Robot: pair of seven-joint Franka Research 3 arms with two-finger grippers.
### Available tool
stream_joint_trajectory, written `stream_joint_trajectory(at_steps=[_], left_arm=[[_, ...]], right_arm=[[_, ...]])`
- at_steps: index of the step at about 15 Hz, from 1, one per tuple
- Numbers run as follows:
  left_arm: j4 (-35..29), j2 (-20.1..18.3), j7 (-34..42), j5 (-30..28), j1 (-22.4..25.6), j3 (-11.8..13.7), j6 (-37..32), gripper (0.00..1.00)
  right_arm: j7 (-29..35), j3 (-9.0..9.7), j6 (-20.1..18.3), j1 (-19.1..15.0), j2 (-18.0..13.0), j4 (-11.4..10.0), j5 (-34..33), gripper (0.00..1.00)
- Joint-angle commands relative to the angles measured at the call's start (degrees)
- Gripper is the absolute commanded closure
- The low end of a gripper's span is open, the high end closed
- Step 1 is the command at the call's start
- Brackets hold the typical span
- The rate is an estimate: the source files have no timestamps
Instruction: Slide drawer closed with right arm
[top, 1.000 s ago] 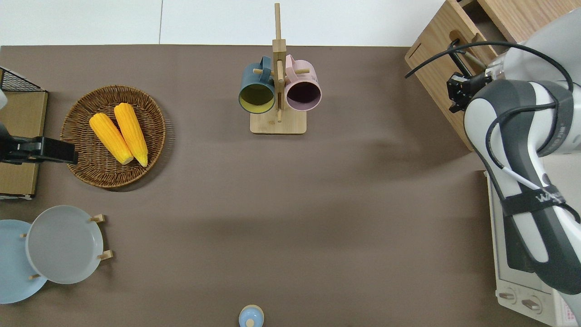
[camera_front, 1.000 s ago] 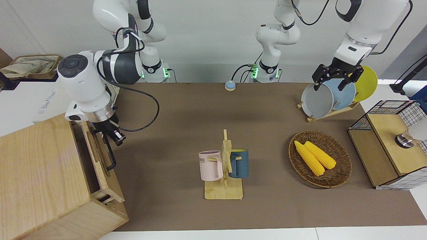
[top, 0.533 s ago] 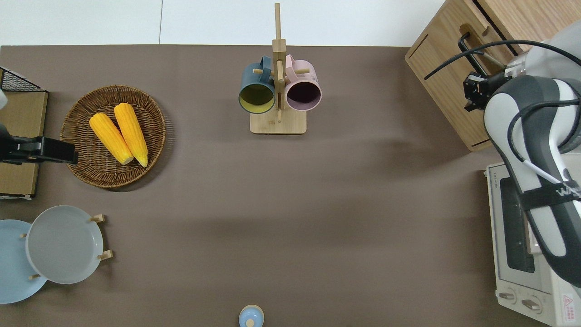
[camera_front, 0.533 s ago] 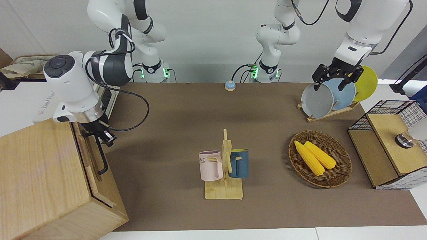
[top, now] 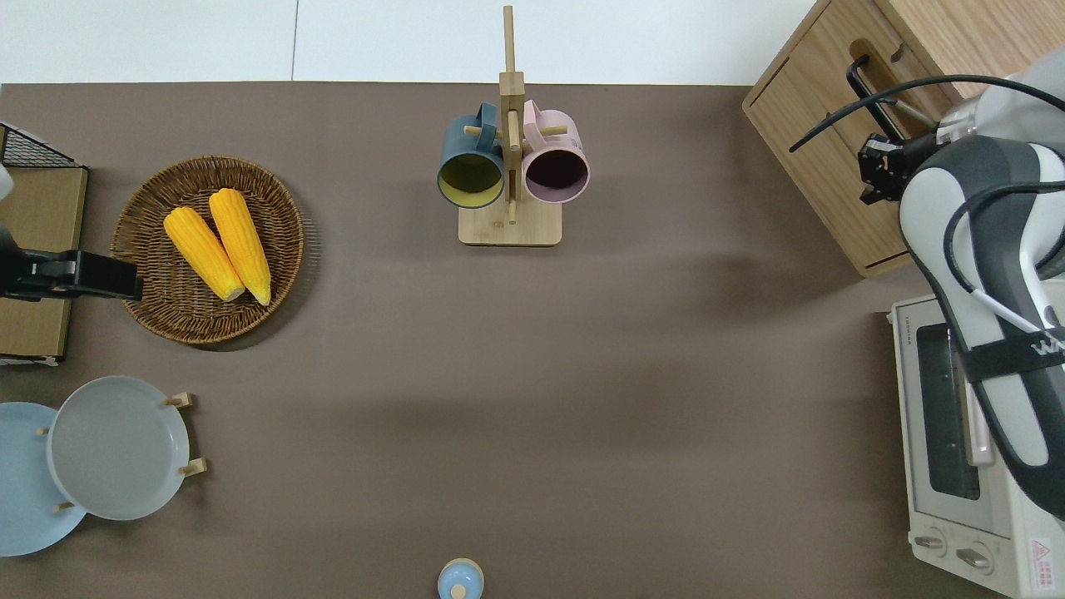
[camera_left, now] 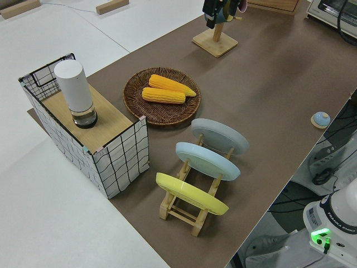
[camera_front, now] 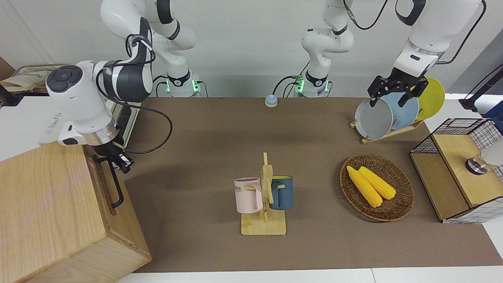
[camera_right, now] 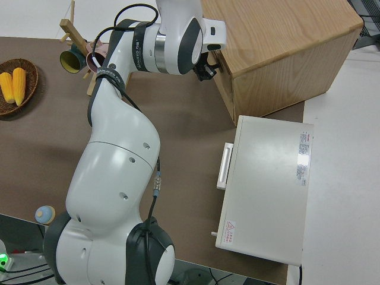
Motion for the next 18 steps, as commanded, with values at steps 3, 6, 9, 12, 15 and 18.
stream_joint_trajectory(at_steps=[3,6,9,12,15,18], left_arm=[[1.17,0.76,0.43,0.72,-0.99,0.95,0.02,0.0],[1.17,0.76,0.43,0.72,-0.99,0.95,0.02,0.0],[1.17,0.76,0.43,0.72,-0.99,0.95,0.02,0.0],[1.17,0.76,0.43,0.72,-0.99,0.95,0.02,0.0],[1.17,0.76,0.43,0.63,-0.99,0.95,0.02,0.0],[1.17,0.76,0.43,0.72,-0.99,0.95,0.02,0.0]], right_arm=[[-2.37,0.75,1.06,-2.1,1.05,1.14,0.38,1.0],[-2.29,0.75,1.06,-1.75,1.14,1.14,0.38,1.0],[-2.29,0.75,1.06,-1.66,1.14,1.14,0.29,1.0],[-2.2,0.84,0.97,-1.4,1.14,1.14,0.29,1.0],[-1.67,1.37,0.18,-0.87,0.96,1.05,0.73,1.0],[-1.58,1.72,-0.35,1.4,0.35,0.97,0.38,1.0]])
